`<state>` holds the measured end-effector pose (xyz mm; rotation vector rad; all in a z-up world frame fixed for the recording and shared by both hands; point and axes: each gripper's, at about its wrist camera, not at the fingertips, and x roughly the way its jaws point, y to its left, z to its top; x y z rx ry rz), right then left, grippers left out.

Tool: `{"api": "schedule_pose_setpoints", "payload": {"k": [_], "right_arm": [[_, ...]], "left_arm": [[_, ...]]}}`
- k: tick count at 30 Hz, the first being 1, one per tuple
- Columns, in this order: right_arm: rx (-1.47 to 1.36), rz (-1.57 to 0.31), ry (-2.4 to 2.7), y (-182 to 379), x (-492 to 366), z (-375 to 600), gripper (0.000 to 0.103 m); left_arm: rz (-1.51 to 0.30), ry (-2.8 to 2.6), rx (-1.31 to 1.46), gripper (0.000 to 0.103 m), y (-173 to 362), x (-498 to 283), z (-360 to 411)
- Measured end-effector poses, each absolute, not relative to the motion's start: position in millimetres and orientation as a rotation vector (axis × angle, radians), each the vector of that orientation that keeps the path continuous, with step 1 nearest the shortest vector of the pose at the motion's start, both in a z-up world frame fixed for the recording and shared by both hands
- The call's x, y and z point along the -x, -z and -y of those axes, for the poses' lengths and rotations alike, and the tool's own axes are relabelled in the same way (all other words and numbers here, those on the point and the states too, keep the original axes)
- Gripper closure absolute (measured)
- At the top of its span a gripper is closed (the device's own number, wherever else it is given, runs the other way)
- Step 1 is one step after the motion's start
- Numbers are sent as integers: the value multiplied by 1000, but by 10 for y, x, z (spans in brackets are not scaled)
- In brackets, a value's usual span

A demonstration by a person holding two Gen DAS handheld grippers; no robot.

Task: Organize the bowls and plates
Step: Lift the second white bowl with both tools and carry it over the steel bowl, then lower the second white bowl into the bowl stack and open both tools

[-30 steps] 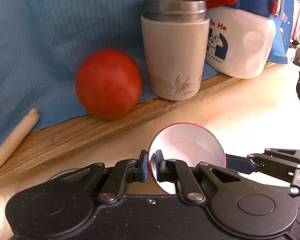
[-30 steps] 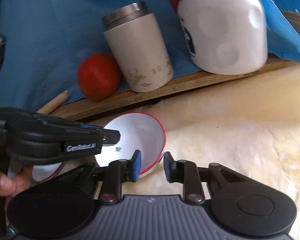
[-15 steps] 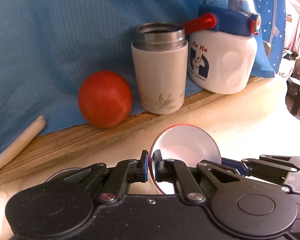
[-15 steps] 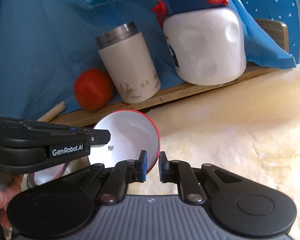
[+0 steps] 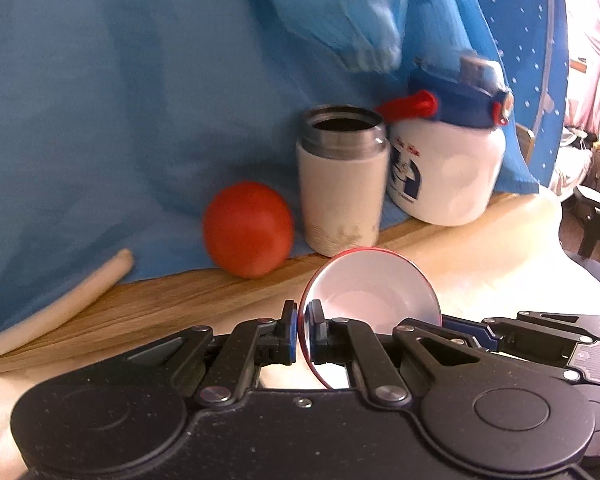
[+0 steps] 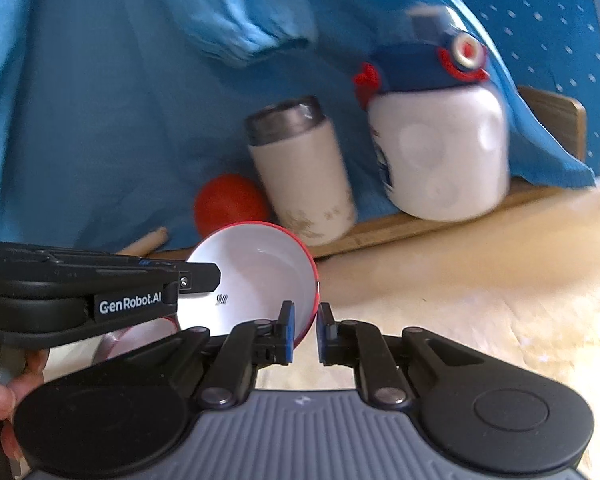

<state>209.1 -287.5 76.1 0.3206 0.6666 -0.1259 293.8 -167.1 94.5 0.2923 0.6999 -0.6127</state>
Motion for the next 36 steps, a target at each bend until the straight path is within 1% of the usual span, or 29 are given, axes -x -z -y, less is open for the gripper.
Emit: {"api": "schedule_pose_setpoints", "payload": {"k": [11,20,36], "right_arm": [[-261,-660,9,-919,-2305,2428,91],[-229,-696,-59,-862,-2437,2064,91],[-227,-773,-80,-634,-2628,2003,91]], "left_arm": [[-686,515,-221,99,-1088,-3043,1129],[-715,454,-182,99,-995,-3110,771],[-784,447,-151,98,-731,-3246,621]]}}
